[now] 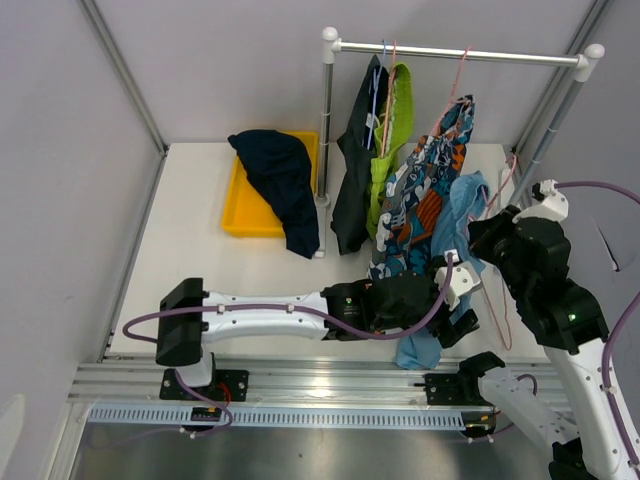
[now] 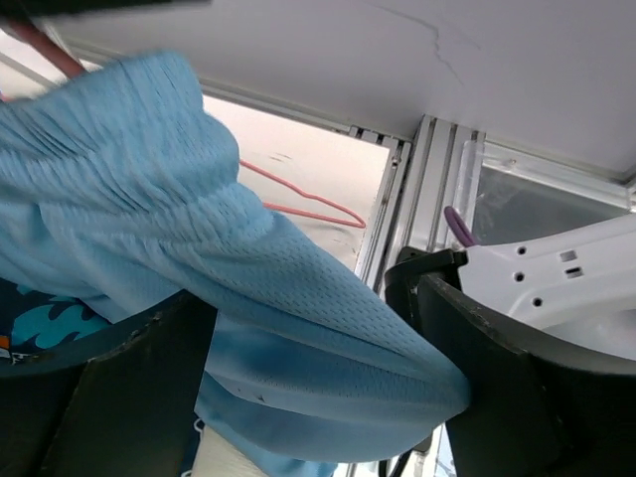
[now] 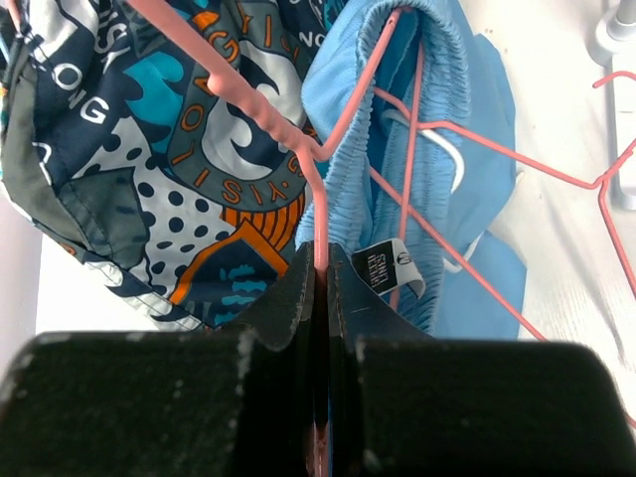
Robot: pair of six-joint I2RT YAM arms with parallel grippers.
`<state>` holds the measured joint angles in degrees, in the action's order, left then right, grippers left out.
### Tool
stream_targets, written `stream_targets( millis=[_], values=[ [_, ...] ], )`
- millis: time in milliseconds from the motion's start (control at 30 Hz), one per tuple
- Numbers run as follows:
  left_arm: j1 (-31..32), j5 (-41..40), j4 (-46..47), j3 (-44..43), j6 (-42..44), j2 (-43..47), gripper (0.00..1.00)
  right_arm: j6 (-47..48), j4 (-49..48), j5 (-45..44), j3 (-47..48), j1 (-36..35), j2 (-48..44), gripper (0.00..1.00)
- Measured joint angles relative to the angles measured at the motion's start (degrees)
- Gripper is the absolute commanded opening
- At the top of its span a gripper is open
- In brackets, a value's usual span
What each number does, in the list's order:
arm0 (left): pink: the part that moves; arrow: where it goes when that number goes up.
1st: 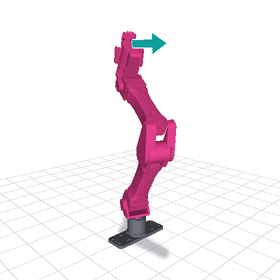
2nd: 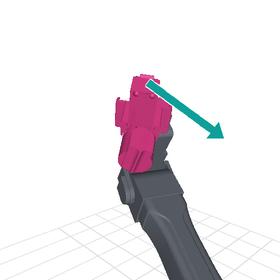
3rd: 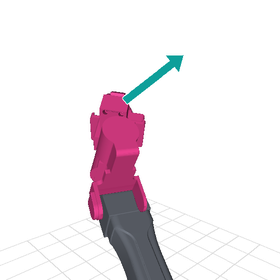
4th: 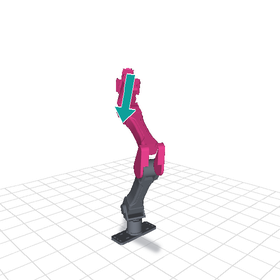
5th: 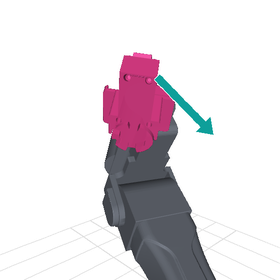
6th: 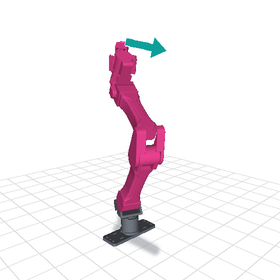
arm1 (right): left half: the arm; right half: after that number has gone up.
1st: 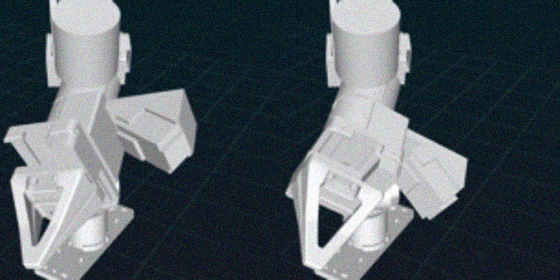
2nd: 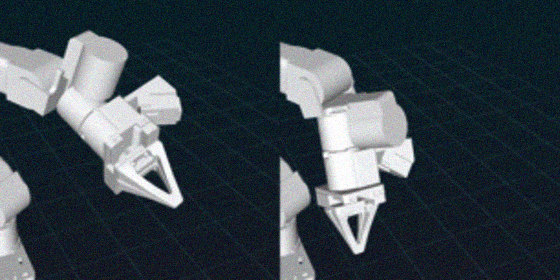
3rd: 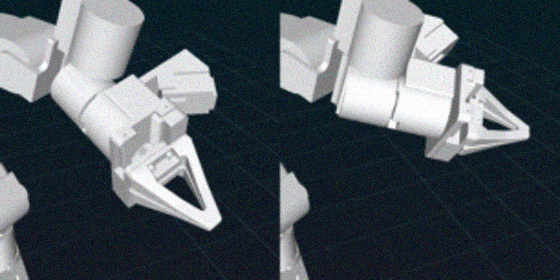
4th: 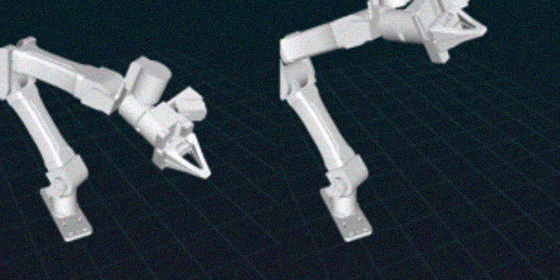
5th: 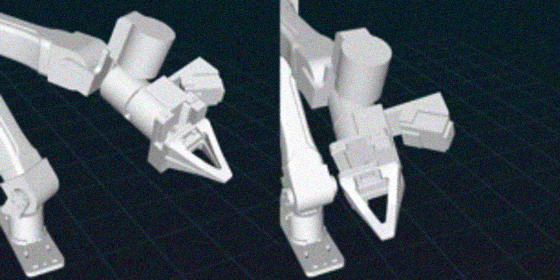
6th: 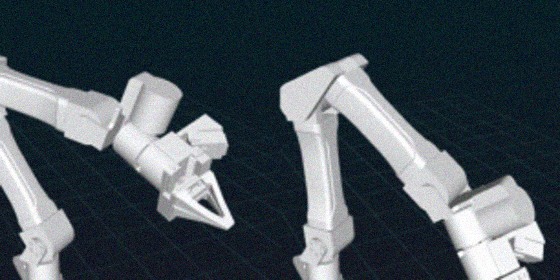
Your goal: Remove the shorts from the hanger
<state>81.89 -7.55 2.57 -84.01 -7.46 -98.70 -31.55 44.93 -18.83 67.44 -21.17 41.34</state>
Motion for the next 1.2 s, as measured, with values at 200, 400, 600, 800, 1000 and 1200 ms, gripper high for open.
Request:
stream_targets(
  millis=[200,400,600,800,1000,1200],
  values=[
    [0.0,-0.7,0.8,0.4,-0.1,-1.3,0.82,0.1,1.9,-1.1,4.6,0.0,2.1,0.0],
    [0.0,-2.6,5.4,3.8,-1.0,-0.5,0.23,0.0,2.3,-2.0,8.2,0.0,4.2,0.0],
    [-0.2,-9.1,5.1,6.3,-2.1,-0.2,0.0,-0.4,3.0,-6.1,9.3,0.6,4.2,0.0],
    [1.0,-10.4,7.0,9.8,-2.6,4.4,0.0,-1.5,4.4,-4.7,12.3,-0.2,5.4,0.0],
    [5.3,-16.9,10.9,19.6,-5.7,13.5,0.0,-3.7,8.2,3.1,14.5,-2.2,8.9,0.0],
    [14.9,-21.5,4.5,28.9,-11.2,20.0,0.01,0.3,6.7,-0.3,15.0,-0.5,12.5,0.0]
  ],
)
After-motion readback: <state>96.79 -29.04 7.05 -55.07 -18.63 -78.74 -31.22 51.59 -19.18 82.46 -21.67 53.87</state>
